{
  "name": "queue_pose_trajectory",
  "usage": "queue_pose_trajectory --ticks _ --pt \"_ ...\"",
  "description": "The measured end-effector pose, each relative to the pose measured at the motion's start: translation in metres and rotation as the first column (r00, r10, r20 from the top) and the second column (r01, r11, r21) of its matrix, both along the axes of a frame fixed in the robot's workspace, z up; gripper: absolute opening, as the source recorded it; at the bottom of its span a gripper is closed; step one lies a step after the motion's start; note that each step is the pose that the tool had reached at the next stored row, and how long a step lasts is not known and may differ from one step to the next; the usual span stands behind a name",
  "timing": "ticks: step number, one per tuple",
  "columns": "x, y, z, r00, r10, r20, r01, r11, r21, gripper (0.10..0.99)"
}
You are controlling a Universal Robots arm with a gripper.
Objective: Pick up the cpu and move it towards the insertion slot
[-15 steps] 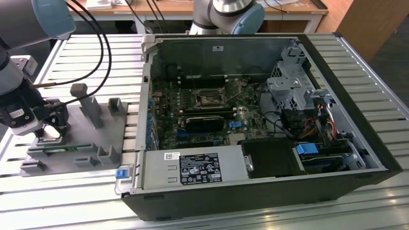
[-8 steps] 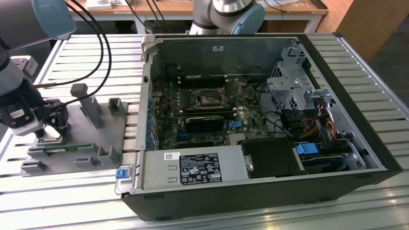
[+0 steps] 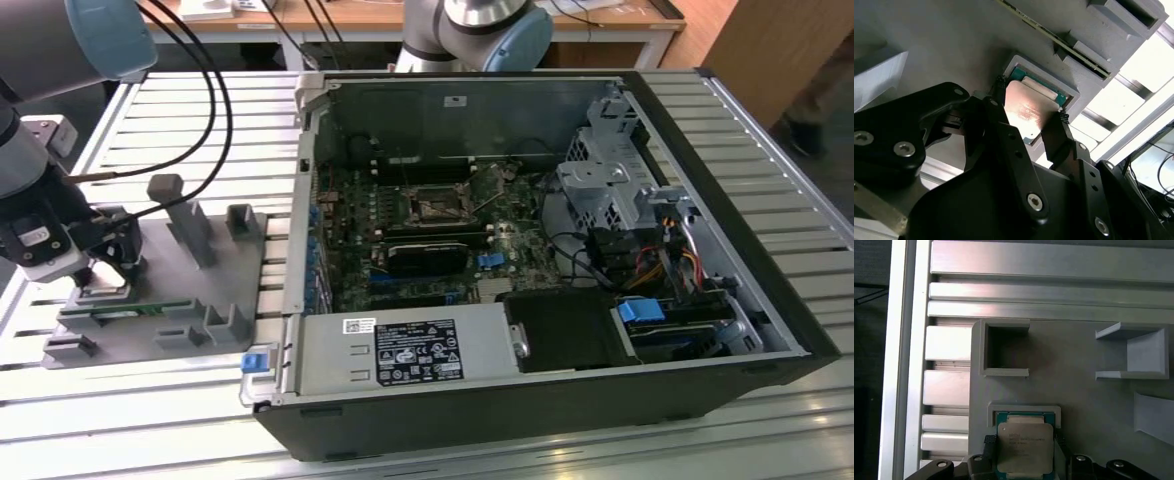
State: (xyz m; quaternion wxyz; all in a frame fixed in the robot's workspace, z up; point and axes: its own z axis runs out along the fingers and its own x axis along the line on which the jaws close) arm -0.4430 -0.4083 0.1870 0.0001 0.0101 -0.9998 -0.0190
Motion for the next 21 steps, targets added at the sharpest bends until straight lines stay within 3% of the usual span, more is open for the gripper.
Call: queue_pose_trajectory --ticks 21 --pt "0.0000 0.0000 0.0210 1.0000 0.000 0.0000 0.000 1.0000 0.000 0.537"
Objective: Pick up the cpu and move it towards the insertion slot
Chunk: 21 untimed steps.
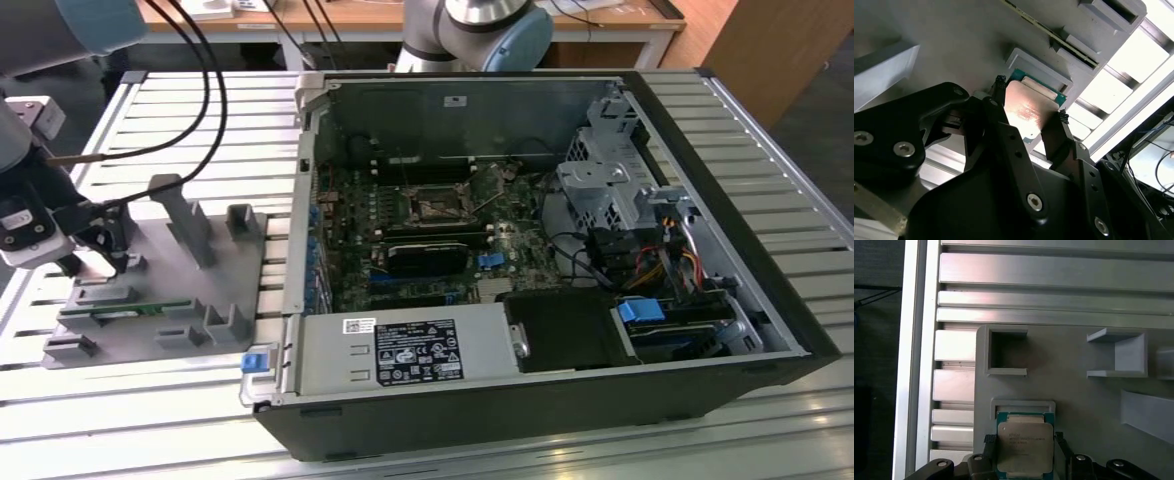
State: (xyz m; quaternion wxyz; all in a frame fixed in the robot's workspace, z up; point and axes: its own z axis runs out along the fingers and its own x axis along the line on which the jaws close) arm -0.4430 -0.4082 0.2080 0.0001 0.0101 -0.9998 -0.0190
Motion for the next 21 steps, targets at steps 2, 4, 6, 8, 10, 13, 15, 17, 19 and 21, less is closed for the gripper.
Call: queue_pose_trajectory --ticks 2,4,6,8,10,13,15,17,19,21 --pt "0.0000 0.0000 0.0015 1.0000 0.000 0.0000 0.000 1.0000 0.000 0.537" --pt "0.0000 0.0000 0.0032 1.0000 0.000 0.0000 0.000 1.0000 0.000 0.537" --pt "0.0000 0.0000 0.0047 1.0000 0.000 0.0000 0.000 1.0000 0.000 0.537" --pt "0.0000 0.0000 0.0056 1.0000 0.000 0.0001 0.000 1.0000 0.000 0.537" --pt "0.0000 0.0000 0.0062 1.0000 0.000 0.0001 0.000 1.0000 0.000 0.537" --pt "0.0000 0.0000 0.0070 1.0000 0.000 0.0000 0.000 1.0000 0.000 0.537" --pt "0.0000 0.0000 0.0076 1.0000 0.000 0.0000 0.000 1.0000 0.000 0.537" --pt "0.0000 0.0000 0.0083 1.0000 0.000 -0.0001 0.000 1.0000 0.000 0.537" --pt "0.0000 0.0000 0.0091 1.0000 0.000 -0.0002 0.000 1.0000 0.000 0.537" --pt "0.0000 0.0000 0.0100 1.0000 0.000 -0.0001 0.000 1.0000 0.000 0.537"
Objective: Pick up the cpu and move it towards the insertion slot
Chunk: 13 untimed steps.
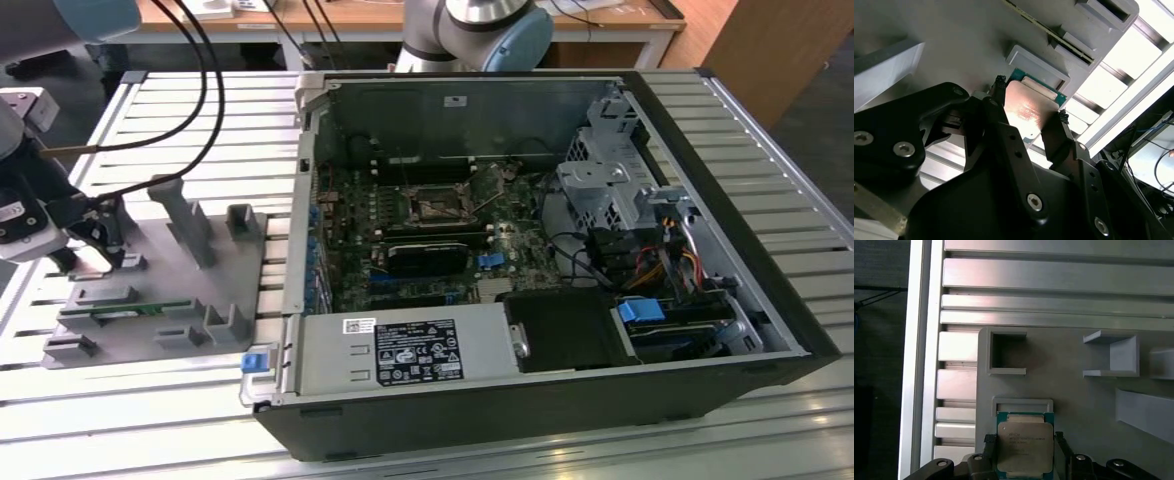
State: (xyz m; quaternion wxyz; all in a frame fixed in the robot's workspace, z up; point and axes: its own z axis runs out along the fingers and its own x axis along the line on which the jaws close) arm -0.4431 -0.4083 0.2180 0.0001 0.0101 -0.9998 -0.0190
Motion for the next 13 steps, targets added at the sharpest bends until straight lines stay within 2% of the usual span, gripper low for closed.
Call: queue_pose_trajectory --ticks 13 --pt "0.0000 0.0000 0.0072 1.0000 0.000 0.0001 0.000 1.0000 0.000 0.537"
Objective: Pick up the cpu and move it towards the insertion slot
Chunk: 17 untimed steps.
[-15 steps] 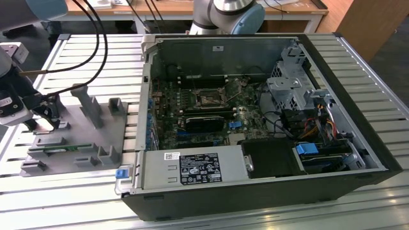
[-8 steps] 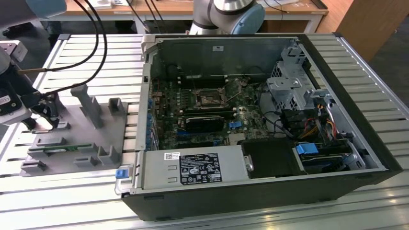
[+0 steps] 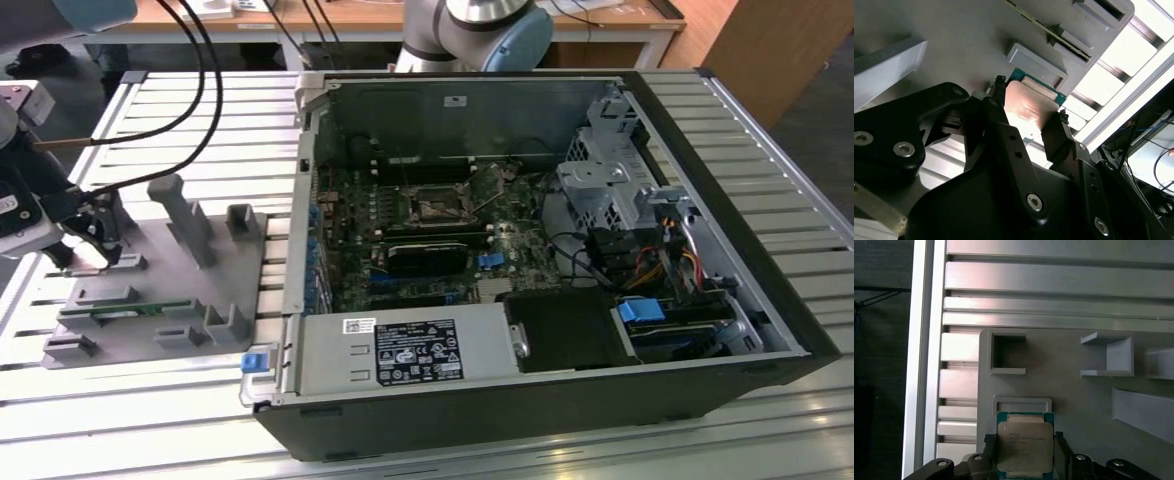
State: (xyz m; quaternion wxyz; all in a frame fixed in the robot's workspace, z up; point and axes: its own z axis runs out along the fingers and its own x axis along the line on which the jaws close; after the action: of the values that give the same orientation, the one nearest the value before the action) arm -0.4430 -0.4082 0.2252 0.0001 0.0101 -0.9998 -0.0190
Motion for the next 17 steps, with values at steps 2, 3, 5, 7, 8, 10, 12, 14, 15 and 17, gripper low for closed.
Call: queue_pose_trajectory --ticks 2,3,5,7,8,10,12,14,15,17 --pt "0.0000 0.0000 0.0010 1.0000 0.000 0.0000 0.000 1.0000 0.000 0.537" --pt "0.0000 0.0000 0.0015 1.0000 0.000 -0.0001 0.000 1.0000 0.000 0.537" --pt "0.0000 0.0000 0.0025 1.0000 0.000 0.0000 0.000 1.0000 0.000 0.537" --pt "0.0000 0.0000 0.0035 1.0000 0.000 0.0000 0.000 1.0000 0.000 0.537" --pt "0.0000 0.0000 0.0040 1.0000 0.000 0.0000 0.000 1.0000 0.000 0.537" --pt "0.0000 0.0000 0.0049 1.0000 0.000 0.0000 0.000 1.0000 0.000 0.537" --pt "0.0000 0.0000 0.0057 1.0000 0.000 0.0000 0.000 1.0000 0.000 0.537" --pt "0.0000 0.0000 0.0064 1.0000 0.000 0.0001 0.000 1.0000 0.000 0.537" --pt "0.0000 0.0000 0.0068 1.0000 0.000 0.0000 0.000 1.0000 0.000 0.537" --pt "0.0000 0.0000 0.0075 1.0000 0.000 0.0000 0.000 1.0000 0.000 0.537"
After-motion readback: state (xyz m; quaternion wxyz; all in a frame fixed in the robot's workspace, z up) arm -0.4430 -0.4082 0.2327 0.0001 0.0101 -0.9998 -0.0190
